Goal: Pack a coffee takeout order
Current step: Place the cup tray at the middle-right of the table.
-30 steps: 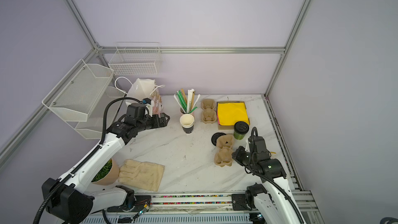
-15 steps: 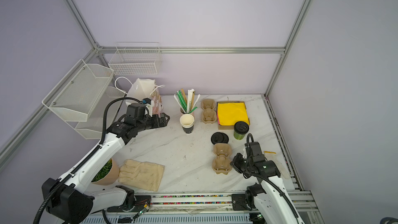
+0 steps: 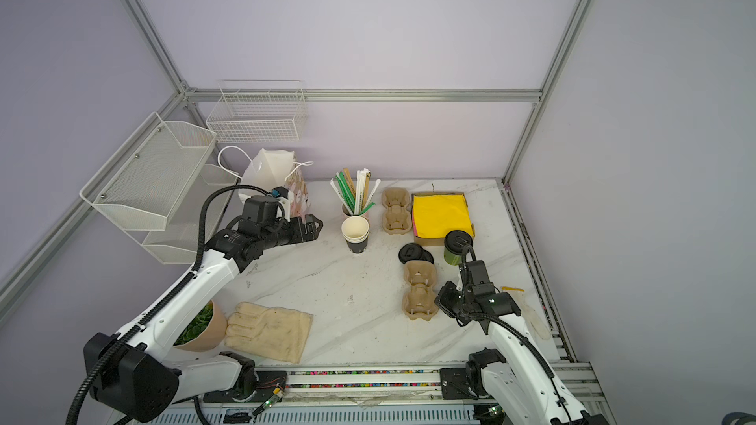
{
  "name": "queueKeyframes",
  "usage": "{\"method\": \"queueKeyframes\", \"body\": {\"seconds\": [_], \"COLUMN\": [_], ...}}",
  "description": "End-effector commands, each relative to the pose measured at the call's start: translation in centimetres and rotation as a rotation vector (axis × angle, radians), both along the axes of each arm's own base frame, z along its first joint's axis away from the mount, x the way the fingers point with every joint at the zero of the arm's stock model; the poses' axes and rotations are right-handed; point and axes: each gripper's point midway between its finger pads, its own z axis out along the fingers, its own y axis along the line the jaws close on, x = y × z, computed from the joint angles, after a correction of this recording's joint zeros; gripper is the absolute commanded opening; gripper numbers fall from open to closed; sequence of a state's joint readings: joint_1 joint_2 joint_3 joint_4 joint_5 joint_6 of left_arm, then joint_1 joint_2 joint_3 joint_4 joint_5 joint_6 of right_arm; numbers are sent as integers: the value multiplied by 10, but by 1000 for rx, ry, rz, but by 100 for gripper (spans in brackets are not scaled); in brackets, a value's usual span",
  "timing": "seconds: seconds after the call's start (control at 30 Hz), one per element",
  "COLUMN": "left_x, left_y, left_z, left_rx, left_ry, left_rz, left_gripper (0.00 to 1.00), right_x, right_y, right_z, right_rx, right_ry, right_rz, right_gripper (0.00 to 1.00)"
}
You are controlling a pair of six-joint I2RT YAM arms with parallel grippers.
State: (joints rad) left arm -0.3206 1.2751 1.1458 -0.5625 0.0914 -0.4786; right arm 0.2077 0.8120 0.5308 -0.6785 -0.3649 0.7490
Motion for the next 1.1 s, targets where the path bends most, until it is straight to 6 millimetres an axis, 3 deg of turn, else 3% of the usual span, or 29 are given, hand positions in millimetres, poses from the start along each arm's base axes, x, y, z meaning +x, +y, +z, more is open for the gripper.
{"method": "queueKeyframes", "body": {"seconds": [0.0, 0.1, 0.27, 0.8, 0.87, 1.07], "left_x": [-1, -1, -2, -1, -1, 0], "left_y": [1, -1, 0, 1, 1, 1], "left_z": [-12, -8, -10, -11, -11, -12], "left_rx": [-8, -23, -28, -22, -19, -18], "left_ry": [13, 11, 15, 15, 15, 19], "left_rz": [-4, -10, -8, -5, -4, -3], "left_gripper": [100, 100, 100, 100, 100, 100], "right_x": [3, 0, 6, 27, 28, 38], "right_y": [-5, -7, -4, -30, -31, -40], "right_z": [24, 31, 10, -7, -7, 10], "right_rx": [-19, -10, -31, -221, -222, -256], "right_ry": [-62, -77, -36, -25, -30, -66], "right_rz": [-14, -43, -3, -33, -41, -97], "right_gripper": [0, 0, 0, 0, 6, 45]}}
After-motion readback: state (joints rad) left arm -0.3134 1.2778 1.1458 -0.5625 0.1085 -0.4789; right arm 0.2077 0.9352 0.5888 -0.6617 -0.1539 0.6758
